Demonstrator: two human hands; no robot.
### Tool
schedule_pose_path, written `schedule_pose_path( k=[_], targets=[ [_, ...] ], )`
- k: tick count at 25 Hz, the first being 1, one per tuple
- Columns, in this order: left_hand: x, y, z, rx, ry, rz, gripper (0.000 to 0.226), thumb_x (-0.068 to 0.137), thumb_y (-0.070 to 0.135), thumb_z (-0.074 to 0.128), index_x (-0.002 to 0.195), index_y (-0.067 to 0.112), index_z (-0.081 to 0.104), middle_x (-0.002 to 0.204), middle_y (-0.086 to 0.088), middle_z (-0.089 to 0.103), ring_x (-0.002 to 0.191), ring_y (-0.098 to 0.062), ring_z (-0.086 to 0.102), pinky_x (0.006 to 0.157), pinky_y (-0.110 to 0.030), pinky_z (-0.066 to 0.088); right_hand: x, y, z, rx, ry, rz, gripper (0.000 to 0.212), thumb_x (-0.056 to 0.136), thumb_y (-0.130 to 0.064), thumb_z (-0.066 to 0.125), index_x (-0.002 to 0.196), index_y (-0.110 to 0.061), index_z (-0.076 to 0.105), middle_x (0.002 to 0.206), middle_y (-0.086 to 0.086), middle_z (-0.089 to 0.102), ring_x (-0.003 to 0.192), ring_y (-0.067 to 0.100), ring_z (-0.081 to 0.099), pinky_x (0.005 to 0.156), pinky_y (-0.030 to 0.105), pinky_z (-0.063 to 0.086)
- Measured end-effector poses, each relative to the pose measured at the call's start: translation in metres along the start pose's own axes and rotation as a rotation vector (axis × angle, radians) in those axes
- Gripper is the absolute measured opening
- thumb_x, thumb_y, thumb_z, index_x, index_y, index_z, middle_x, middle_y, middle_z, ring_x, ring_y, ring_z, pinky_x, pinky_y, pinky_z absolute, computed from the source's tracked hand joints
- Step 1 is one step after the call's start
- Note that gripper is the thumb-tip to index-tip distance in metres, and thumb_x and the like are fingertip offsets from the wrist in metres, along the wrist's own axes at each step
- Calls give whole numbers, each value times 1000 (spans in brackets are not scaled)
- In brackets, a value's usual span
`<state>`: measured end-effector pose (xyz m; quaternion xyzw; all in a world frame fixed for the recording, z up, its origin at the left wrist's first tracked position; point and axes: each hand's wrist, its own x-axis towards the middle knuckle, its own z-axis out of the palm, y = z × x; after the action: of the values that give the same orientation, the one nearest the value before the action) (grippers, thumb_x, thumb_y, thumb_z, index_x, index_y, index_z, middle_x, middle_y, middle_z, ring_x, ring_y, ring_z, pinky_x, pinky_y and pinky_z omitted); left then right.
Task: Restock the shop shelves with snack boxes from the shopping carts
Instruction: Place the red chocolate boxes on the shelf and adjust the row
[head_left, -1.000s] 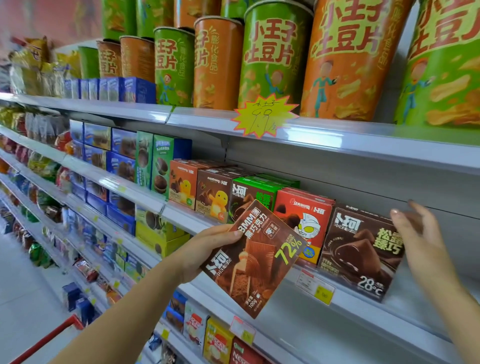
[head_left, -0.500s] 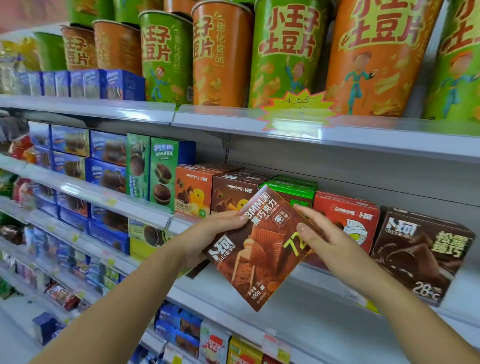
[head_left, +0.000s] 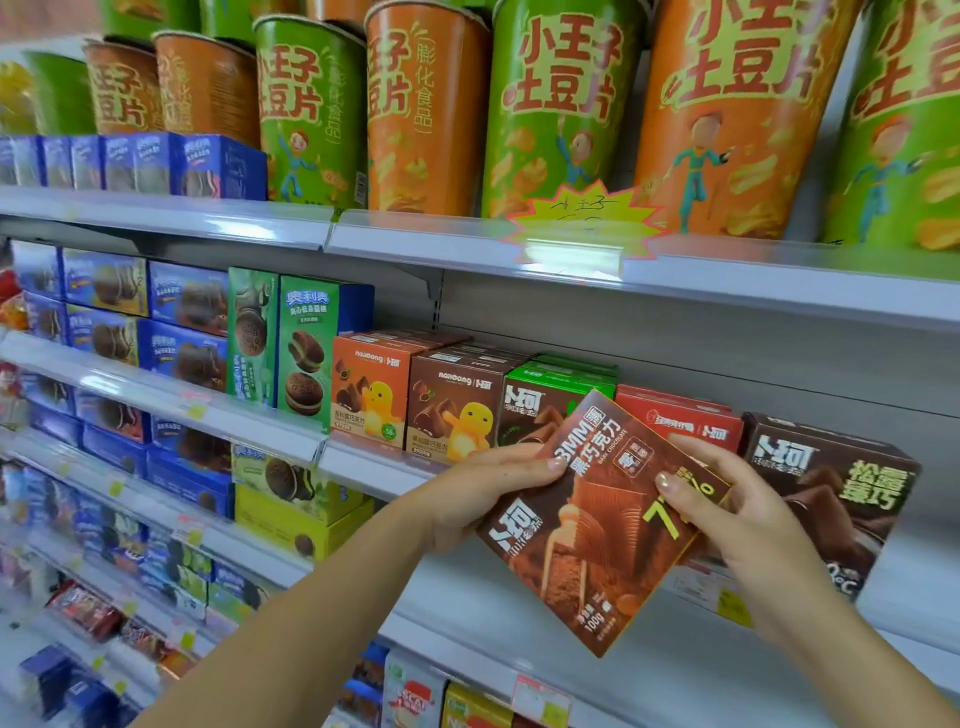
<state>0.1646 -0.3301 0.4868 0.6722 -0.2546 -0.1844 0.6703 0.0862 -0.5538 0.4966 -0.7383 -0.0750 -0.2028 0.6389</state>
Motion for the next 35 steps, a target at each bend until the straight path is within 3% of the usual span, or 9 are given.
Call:
schedule_pose_path(
  k=[4, 8, 10, 12, 15, 20, 24, 30, 35],
  targets=[
    [17, 14, 50, 80, -14, 42, 23, 88, 35, 68, 109, 26, 70, 106, -1, 75, 94, -18, 72, 85, -31, 58, -10, -12, -51, 42, 52, -86, 35, 81, -14, 68, 111, -30, 63, 86, -13, 73, 73, 2, 70, 55, 14, 53],
    [41, 26, 111, 261, 21, 222, 26, 94, 22, 63, 120, 19, 65, 112, -2, 73, 99, -12, 71, 81, -25, 56, -21, -33, -146, -89, 207, -241, 36, 80, -3, 68, 102, -32, 65, 76, -19, 71, 67, -4, 64, 59, 9, 51],
    [56, 33, 139, 277, 82, 304, 26, 96, 16, 60, 122, 16, 65, 114, -3, 72, 102, -13, 71, 84, -28, 58, -28, -46, -200, -189, 300, -288, 34, 78, -15, 72, 100, -41, 67, 79, -18, 70, 70, 1, 63, 62, 18, 55],
    [73, 39, 158, 307, 162, 380, 23, 97, 14, 59, 118, 16, 68, 113, -1, 73, 101, -9, 69, 82, -25, 57, -31, -51, -240, -296, 335, -278, 38, 71, -35, 73, 105, -46, 65, 88, -15, 71, 79, 12, 63, 64, 36, 56],
    [97, 42, 178, 389, 262, 478, 22, 98, 14, 57, 116, 20, 69, 113, 7, 71, 102, -1, 63, 90, -21, 51, -21, -43, -276, -382, 339, -246, 34, 79, -30, 73, 104, -50, 62, 91, -15, 70, 71, 4, 62, 55, 28, 52],
    [127, 41, 184, 1101, 355, 541, 36, 103, 33, 46, 135, 25, 58, 141, 10, 55, 133, -6, 44, 112, -25, 29, 12, 0, -296, -320, 219, -126, 32, 88, -13, 67, 107, -38, 62, 94, -6, 67, 63, -6, 63, 50, 11, 48],
    [138, 41, 183, 1296, 341, 496, 52, 98, 45, 31, 138, 25, 56, 142, 5, 56, 133, -12, 48, 113, -41, 34, 42, 30, -294, -149, 143, -31, 34, 93, -12, 59, 118, -34, 56, 107, -5, 66, 85, -2, 66, 70, 10, 51],
    [143, 47, 183, 1325, 337, 462, 52, 96, 44, 28, 137, 28, 57, 140, 9, 57, 132, -10, 49, 111, -43, 35, 52, 58, -294, -90, 159, 95, 29, 95, -44, 52, 122, -39, 60, 114, -5, 70, 108, 13, 64, 96, 34, 47],
    [147, 46, 185, 1338, 355, 478, 37, 102, 35, 46, 136, 29, 57, 139, 9, 58, 131, -12, 49, 111, -40, 35, 50, 60, -293, -152, 153, 114, 62, 79, -79, 44, 123, -38, 60, 110, -7, 71, 110, 14, 64, 108, 44, 40]
  ],
)
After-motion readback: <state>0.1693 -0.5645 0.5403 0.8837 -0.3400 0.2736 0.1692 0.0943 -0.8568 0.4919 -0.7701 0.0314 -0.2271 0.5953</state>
